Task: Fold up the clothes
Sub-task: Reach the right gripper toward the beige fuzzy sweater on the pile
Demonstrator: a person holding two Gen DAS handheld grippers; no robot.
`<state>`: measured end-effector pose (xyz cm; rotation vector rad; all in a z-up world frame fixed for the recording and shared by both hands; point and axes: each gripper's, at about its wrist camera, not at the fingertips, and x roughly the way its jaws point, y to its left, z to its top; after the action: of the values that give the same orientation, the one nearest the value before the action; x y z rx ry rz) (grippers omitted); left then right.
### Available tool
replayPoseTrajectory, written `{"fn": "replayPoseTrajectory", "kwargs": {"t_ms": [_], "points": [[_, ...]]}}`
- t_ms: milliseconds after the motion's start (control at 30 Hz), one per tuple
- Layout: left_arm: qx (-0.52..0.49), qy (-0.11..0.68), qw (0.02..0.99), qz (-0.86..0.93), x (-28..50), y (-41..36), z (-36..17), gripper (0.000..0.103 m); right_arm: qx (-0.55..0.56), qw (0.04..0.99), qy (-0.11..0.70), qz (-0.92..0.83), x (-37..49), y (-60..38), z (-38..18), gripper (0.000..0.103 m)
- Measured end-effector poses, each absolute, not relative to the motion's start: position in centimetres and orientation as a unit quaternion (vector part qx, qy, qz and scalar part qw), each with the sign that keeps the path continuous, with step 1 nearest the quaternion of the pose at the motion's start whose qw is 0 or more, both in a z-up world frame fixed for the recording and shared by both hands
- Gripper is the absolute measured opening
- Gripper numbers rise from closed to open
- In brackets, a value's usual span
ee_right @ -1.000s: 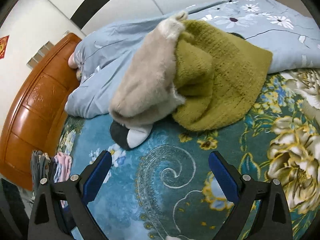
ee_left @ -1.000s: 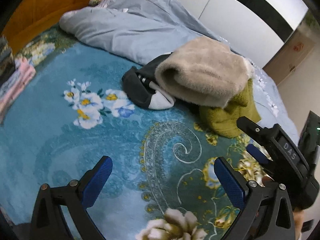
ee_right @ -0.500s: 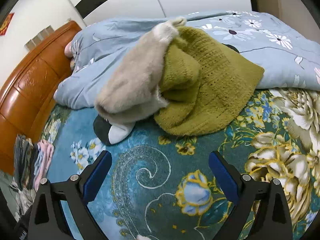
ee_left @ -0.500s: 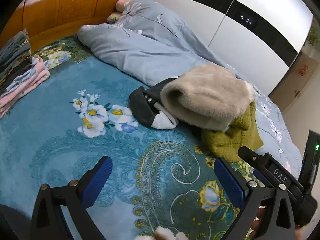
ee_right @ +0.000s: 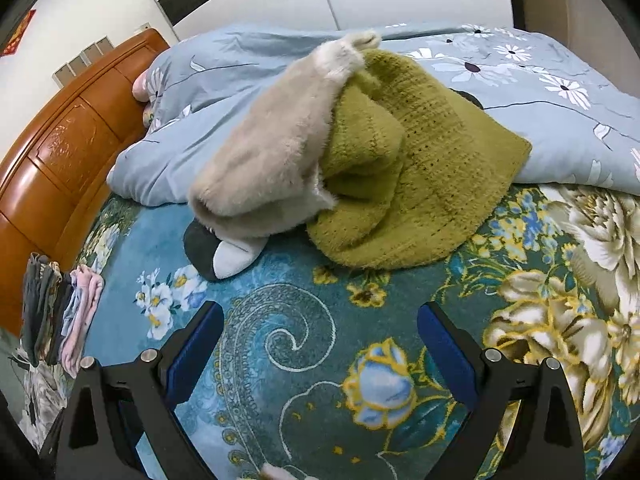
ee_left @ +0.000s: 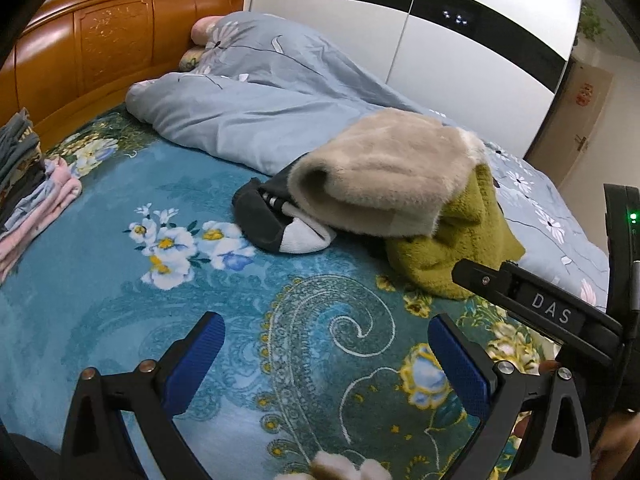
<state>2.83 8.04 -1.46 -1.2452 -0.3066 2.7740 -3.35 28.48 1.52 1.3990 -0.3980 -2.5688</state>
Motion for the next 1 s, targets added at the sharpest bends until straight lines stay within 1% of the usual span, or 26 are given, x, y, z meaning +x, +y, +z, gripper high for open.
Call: {"fn": "replayPoseTrajectory", "kwargs": {"t_ms": [300,433,733,900,1000], "points": [[-0.414,-0.103,0.037,0.904,3.0,7.5,-2.2,0.103,0.461,0.090,-0.099,-0.877,-2.8,26.4,1.7,0.098],[-0.427,-0.116,0.047,0.896,2.9,7.0,-2.7,0.103,0.462,0.111,-0.122,-0.872,-3.8,26.5,1.3,0.098],[-0.429,-0.131,0.038,0.893,2.6,5.9,-2.7,0.103,0.477,0.135,-0.139,-0.857,-5.5,25.7,1.6,0.098],[-0.432,-0.138,0.036,0.891,2.6,5.2,-2.9,0.103,0.492,0.169,-0.178,-0.835,-7.3,25.8,1.0,0.098],[-0.440,-0.148,0.042,0.885,2.9,4.3,-3.3,0.103,0.482,0.165,-0.194,-0.838,-9.7,26.4,1.4,0.098]]}}
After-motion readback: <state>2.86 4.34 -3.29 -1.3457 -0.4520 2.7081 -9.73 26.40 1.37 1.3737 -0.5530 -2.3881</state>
